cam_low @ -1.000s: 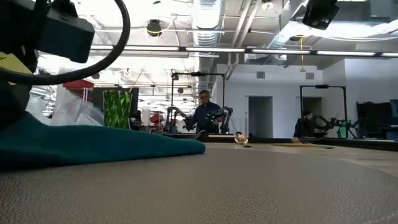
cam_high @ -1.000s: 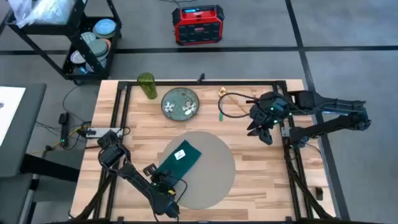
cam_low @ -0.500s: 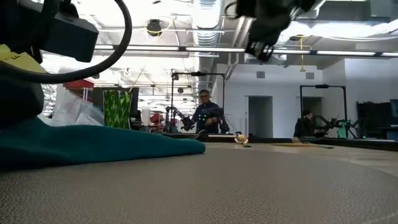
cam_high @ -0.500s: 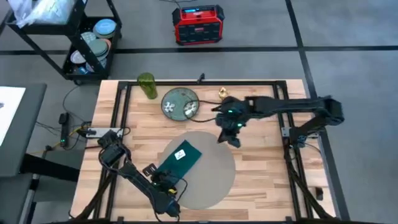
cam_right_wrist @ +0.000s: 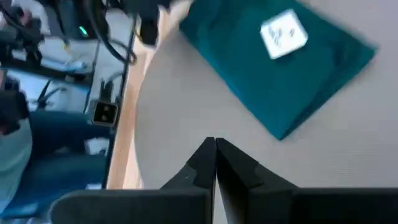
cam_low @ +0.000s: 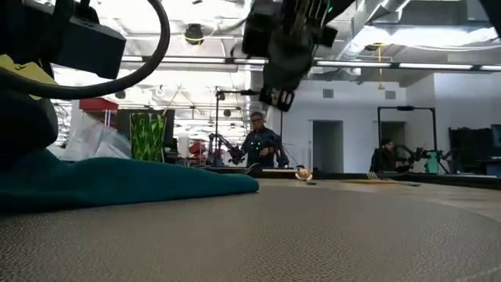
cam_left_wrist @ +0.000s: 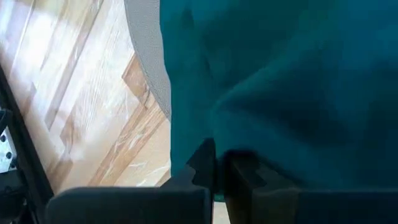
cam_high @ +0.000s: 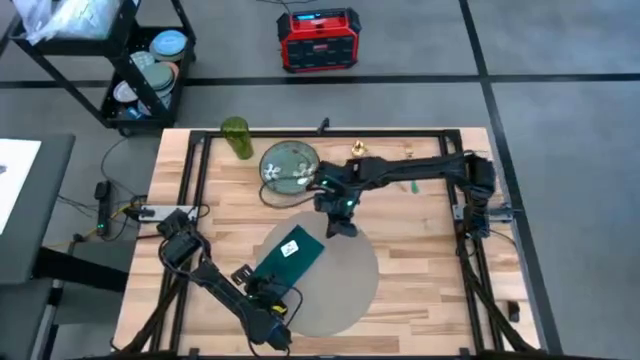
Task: Set table place
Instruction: Fold the green napkin
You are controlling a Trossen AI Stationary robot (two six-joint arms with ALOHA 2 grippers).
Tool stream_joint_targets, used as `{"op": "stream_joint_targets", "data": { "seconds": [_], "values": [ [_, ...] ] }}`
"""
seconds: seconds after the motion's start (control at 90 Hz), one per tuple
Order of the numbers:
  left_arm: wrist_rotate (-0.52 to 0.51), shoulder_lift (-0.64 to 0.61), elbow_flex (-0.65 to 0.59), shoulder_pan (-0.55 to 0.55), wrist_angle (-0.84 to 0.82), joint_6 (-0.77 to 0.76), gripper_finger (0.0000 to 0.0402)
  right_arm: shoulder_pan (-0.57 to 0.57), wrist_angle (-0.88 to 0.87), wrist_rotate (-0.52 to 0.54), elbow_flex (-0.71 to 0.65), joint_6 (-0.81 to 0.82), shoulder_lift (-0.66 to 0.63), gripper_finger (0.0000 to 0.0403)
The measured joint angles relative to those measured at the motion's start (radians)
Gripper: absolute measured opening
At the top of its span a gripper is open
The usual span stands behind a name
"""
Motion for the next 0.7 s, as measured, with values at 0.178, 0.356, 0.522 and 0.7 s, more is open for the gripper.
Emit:
{"op": "stream_joint_targets", "data": {
  "seconds": [0.178, 0.356, 0.522, 0.7],
  "values": [
    [0.015, 0.000, 0.000, 0.003, -0.029, -0.002, 0.0000, 0.006, -0.104, -0.059, 0.074, -0.100, 0.110, 0.0000],
    [0.018, 0.000, 0.000, 0.012, -0.067, -0.003, 0.0000, 0.023, -0.114, -0.087, 0.166, -0.102, 0.193, 0.0000],
    [0.018, 0.000, 0.000, 0.025, -0.067, 0.010, 0.0000, 0.030, -0.061, -0.088, 0.264, -0.092, 0.246, 0.0000],
    [0.018, 0.000, 0.000, 0.036, -0.059, 0.019, 0.0000, 0.026, -0.064, -0.101, 0.343, -0.044, 0.349, 0.0000]
  ]
}}
